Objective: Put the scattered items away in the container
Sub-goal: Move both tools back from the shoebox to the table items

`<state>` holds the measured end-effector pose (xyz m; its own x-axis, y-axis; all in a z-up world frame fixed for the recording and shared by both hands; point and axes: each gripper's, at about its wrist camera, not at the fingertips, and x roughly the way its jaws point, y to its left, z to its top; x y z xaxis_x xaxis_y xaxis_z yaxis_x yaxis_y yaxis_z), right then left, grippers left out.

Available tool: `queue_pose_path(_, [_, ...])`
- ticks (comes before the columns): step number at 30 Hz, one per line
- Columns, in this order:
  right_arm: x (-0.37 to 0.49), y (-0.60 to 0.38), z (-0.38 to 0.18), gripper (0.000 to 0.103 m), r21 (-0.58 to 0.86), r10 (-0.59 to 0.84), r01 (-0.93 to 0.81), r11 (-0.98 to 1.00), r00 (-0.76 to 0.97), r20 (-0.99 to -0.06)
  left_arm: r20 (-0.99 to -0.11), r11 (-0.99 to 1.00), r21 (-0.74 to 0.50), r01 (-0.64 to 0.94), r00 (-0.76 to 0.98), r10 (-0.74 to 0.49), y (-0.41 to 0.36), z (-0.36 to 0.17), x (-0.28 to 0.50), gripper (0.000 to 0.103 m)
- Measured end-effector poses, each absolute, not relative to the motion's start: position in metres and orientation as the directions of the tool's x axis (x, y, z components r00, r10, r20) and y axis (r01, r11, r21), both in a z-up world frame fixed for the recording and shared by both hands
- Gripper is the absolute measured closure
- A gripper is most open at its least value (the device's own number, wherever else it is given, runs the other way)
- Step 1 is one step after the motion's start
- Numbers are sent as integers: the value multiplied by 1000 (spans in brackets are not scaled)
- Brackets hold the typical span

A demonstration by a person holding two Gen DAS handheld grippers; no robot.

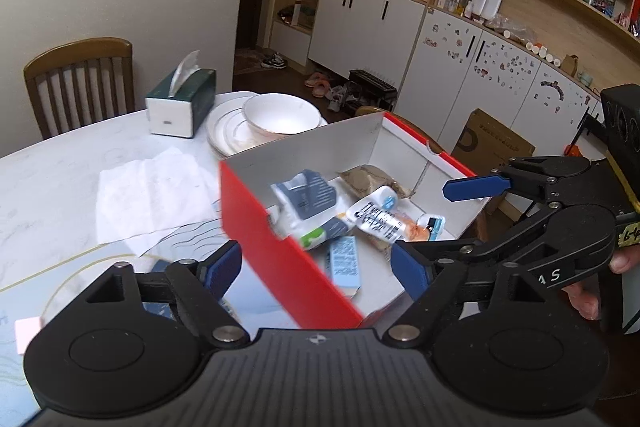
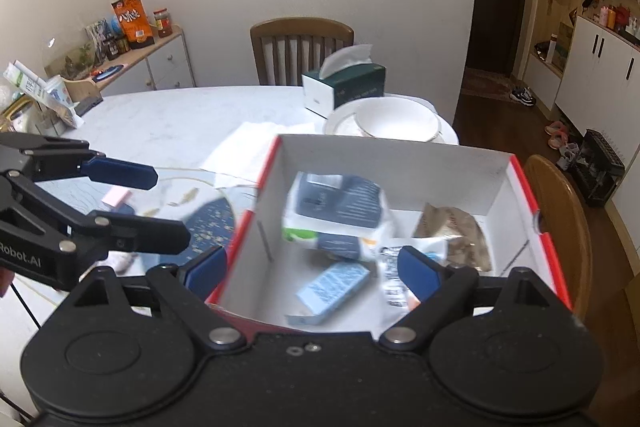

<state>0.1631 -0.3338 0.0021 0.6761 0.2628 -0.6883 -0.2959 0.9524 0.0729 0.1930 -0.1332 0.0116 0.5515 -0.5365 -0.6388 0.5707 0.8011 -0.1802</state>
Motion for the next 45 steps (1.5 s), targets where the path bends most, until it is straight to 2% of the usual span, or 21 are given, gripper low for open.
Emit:
queue_pose_path(7, [155,-290,3,11,75,282,-318,945,677,-679,-633,829,-193,525,579,-514,-82,7,187,11])
queue_pose_path(9, [154,-276,1,11,73,288,-329,942,673,-681,-633,840,-191,508,590,-501,-67,6,186,1])
queue_pose_path(21, [147,-205,-15,11,61,298,-361,931,651,-698,-634,904,-145,403,663,-398,21,1,200,1])
queue_pose_path(29, [149,-163,-26,11,59,296,-363,930,643,-706,-634,932,-65,357,706,-315,62,-6,217,1])
queue_pose_path(45, [170,-109,-64,11,73,273,-331,941,613,-742,-696,945,-10,327,676,-241,92,-58,258,1])
